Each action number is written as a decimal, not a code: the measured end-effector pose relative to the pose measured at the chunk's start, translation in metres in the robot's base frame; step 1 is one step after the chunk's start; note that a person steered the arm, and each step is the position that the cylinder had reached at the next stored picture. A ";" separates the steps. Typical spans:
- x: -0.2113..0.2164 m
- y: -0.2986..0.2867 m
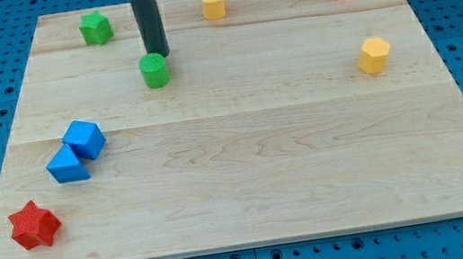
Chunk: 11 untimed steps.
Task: Slide the green circle to the center left
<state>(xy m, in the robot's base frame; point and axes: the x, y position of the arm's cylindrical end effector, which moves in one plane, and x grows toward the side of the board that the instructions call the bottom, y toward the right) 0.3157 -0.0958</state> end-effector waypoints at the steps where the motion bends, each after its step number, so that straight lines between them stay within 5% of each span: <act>1: 0.012 0.007; 9: 0.096 0.016; 11: 0.082 -0.066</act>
